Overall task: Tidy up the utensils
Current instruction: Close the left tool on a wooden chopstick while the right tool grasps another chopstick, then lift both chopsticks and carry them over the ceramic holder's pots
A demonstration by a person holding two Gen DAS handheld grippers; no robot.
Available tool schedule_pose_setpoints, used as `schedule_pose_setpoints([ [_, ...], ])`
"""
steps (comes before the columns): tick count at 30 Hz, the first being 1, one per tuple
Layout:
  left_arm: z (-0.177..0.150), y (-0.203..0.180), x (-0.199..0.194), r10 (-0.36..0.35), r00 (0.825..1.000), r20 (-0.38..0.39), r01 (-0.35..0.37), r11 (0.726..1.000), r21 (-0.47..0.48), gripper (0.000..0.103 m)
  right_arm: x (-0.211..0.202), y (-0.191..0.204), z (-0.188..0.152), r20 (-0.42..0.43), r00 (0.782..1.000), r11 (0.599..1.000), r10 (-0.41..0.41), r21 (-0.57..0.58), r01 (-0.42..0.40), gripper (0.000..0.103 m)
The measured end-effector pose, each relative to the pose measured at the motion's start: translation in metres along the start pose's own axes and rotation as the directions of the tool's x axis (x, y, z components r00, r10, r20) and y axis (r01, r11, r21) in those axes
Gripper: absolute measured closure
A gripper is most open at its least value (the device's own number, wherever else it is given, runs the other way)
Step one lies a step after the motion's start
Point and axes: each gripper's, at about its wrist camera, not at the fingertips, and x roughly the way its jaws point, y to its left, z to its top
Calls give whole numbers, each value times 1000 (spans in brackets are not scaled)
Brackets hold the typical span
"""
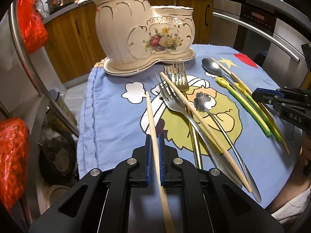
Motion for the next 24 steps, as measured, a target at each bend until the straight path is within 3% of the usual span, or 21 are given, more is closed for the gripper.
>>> schedule_pose_setpoints([
  [4,0,0,0,-1,1000,0,1,1000,-2,95,1,-2,2,2,1000,1000,16,14,-16,98],
  [13,0,3,-2,-7,1000,6,8,1000,-13,96,-14,-6,3,65,996,997,61,48,-65,98],
  [24,23,29,-44,-57,979,197,79,992,-103,97,-47,-9,32,237,964,982,119,112,-149,98],
])
